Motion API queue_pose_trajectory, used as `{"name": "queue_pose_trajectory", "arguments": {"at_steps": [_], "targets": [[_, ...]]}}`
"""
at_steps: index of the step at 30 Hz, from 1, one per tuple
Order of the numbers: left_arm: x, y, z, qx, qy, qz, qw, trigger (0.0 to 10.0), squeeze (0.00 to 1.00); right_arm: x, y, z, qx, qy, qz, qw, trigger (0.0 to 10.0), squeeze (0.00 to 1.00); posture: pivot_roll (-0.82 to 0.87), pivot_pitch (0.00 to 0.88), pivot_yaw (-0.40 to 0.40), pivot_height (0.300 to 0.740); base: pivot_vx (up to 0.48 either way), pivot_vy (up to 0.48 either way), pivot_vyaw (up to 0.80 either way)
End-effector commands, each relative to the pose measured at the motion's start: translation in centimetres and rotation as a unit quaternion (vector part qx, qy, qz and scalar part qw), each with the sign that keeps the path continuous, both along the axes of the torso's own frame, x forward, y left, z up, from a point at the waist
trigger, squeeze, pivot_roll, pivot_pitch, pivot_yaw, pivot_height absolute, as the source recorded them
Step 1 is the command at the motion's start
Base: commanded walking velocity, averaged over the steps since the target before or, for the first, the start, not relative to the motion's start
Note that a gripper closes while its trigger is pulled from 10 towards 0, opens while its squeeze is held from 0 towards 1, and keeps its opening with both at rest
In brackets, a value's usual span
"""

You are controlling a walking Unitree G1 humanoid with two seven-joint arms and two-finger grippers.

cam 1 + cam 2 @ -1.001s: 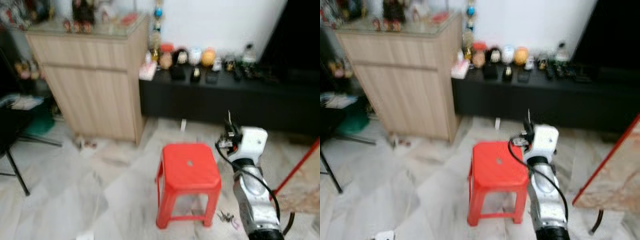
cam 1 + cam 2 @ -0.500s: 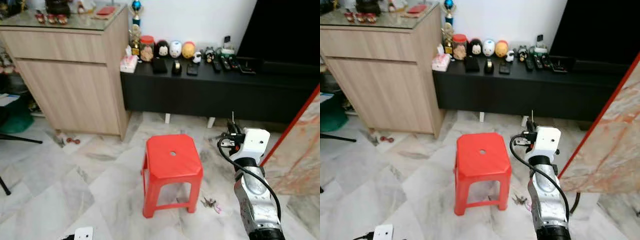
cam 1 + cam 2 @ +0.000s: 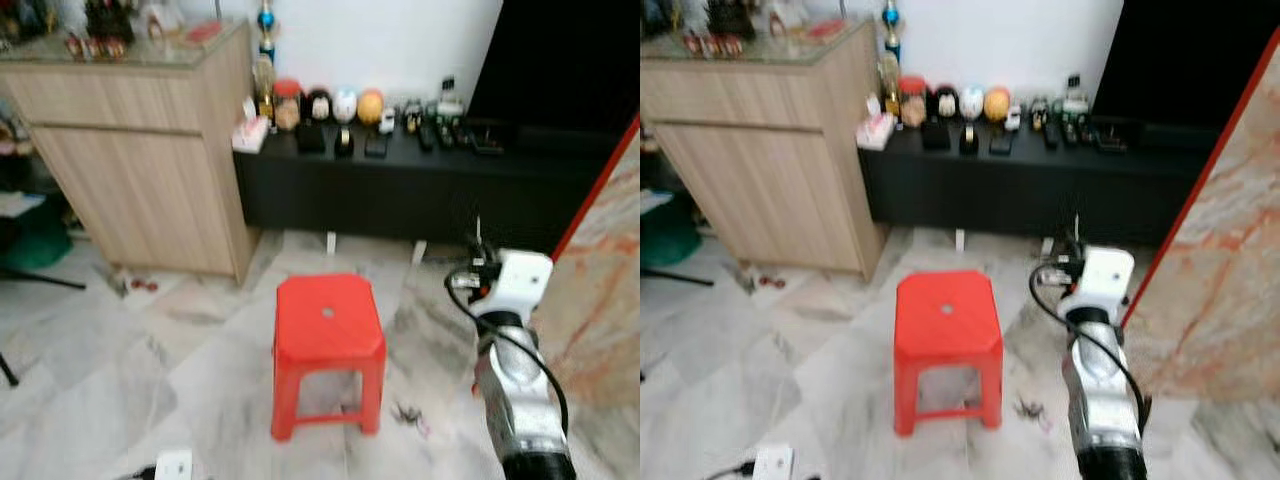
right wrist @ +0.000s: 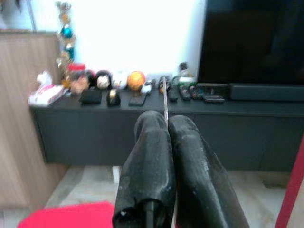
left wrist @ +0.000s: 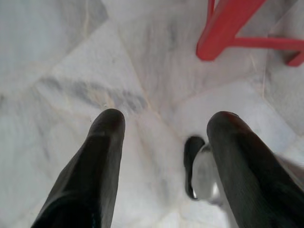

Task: Hang keys on a hook

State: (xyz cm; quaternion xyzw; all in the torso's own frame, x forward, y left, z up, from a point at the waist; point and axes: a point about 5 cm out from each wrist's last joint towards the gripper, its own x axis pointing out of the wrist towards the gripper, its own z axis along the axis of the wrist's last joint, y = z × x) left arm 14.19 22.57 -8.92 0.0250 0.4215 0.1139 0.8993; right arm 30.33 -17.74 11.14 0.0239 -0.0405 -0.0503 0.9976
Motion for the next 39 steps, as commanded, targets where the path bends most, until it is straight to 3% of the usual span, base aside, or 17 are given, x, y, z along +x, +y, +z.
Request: {"name": "queue_pose_trajectory", "arguments": {"at_steps": [1,10,39], "targets": [[-0.23,0.11,-0.12,0.001,0.011,-0.003,1.0,10.0,0.0,0.18,-0.12,0.52,-0.002,-0.01,-0.001,1.0,10.0,0.0,-0.03,0.0,-0.059,0.74,0.0,-0.315,0.0],[-0.69,0.29,-0.28,-0.001,0.021,-0.004,1.0,10.0,0.0,0.37,-0.27,0.77,-0.003,-0.015,-0.008,1.0,10.0,0.0,-0.03,0.0,-0.057,0.74,0.0,-0.314,0.0],[-0.16,-0.34,-0.24,-0.002,0.017,-0.01,1.0,10.0,0.0,0.79,-0.15,1.24,-0.006,-0.026,-0.012,1.0,10.0,0.0,-0.03,0.0,-0.054,0.74,0.0,-0.315,0.0]]}}
